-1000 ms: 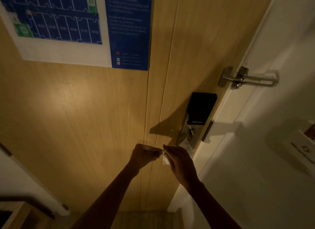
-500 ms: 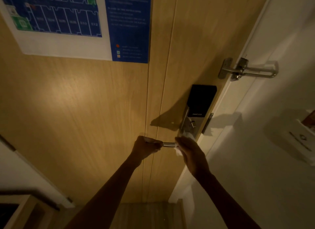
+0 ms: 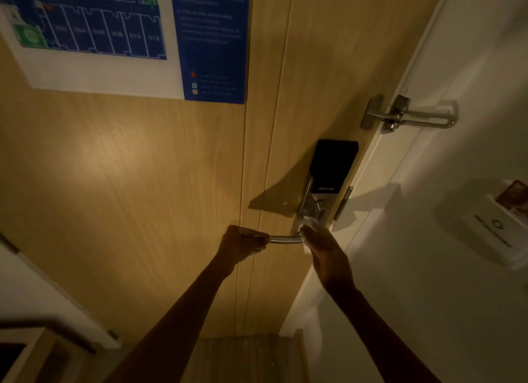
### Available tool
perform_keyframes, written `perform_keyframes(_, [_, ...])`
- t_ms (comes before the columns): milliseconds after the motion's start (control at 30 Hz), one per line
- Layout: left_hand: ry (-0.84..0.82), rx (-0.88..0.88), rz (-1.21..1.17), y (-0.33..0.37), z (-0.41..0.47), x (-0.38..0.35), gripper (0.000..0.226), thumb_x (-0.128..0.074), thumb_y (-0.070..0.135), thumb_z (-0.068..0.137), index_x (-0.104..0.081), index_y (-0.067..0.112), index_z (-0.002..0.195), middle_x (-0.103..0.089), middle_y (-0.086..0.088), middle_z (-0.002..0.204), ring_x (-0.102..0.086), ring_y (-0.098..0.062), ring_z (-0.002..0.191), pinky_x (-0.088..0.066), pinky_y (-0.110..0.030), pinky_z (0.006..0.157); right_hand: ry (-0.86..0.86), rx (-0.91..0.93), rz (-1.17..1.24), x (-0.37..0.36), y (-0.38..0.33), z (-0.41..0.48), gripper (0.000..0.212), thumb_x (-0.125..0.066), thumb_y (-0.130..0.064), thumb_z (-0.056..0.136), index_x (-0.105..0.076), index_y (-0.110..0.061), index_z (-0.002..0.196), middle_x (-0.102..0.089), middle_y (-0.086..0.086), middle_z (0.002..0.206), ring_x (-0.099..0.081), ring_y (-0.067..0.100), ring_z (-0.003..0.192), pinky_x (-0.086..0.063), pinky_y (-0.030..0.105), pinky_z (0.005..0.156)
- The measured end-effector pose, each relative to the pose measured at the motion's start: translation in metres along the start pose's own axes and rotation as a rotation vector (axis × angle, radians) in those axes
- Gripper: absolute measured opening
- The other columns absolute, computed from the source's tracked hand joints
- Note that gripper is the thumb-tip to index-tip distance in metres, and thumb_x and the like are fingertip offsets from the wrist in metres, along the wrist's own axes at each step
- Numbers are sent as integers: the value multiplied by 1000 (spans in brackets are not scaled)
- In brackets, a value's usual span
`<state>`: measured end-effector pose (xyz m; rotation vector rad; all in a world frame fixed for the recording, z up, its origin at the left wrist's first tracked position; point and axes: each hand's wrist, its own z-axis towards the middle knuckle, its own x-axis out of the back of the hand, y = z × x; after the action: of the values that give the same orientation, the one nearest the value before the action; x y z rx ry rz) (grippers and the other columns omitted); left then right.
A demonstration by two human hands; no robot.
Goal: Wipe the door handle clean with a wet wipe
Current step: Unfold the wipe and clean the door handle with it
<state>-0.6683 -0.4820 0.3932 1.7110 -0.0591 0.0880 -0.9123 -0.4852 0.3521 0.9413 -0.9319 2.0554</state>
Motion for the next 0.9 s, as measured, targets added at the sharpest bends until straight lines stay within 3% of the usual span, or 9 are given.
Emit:
perform_keyframes(167, [-19, -23, 29, -2, 2, 3, 16, -75, 5, 77, -75, 0, 91, -73, -18, 79, -70, -22, 69, -57, -24, 67, -8, 40, 43, -20, -36, 5, 51, -64, -10, 89, -50, -22, 136, -54, 3, 139, -44, 18, 134, -48, 42, 102])
perform_keyframes(333, [7, 10, 33, 1, 2, 1, 19, -78, 7, 74, -75, -2, 90, -72, -21, 80, -70, -22, 70, -56, -20, 62, 22, 22, 13, 14, 0, 0, 43, -54, -8, 93, -53, -19, 134, -55, 4, 138, -44, 20, 134, -46, 44, 104])
perform_keyframes(500, [2, 16, 13, 2, -1, 0, 19, -77, 6, 76, -74, -3, 93, -72, -13, 74, -70, -12, 62, -55, -15, 59, 34, -14, 42, -6, -30, 5, 41, -64, -9, 88, -58, -16, 128, -61, 5, 130, -50, 19, 128, -47, 43, 103])
perform_keyframes(600, [19, 36, 30, 3, 0, 0, 18, -79, 9, 75, -75, 0, 90, -72, -12, 72, -70, -14, 64, -56, -17, 59, 31, -3, 79, 10, -17, 9, 33, -59, -13, 92, -60, -18, 125, -63, 0, 127, -51, 11, 125, -45, 38, 105])
perform_keyframes(767, [18, -49, 140, -2, -2, 1, 9, -79, 14, 75, -79, 9, 82, -76, -8, 75, -74, -19, 72, -60, -29, 73, 96, -189, 184, 4, -38, 29, 27, -56, -29, 94, -65, -20, 118, -69, -1, 115, -63, 12, 108, -50, 34, 99])
perform_keyframes(900, [30, -46, 174, 2, -2, 1, 6, -77, 14, 76, -78, 11, 81, -76, -5, 74, -73, -17, 70, -60, -27, 73, 56, -50, 184, 3, -64, 39, 27, -55, -30, 94, -66, -19, 116, -71, -4, 112, -64, 5, 104, -46, 18, 94])
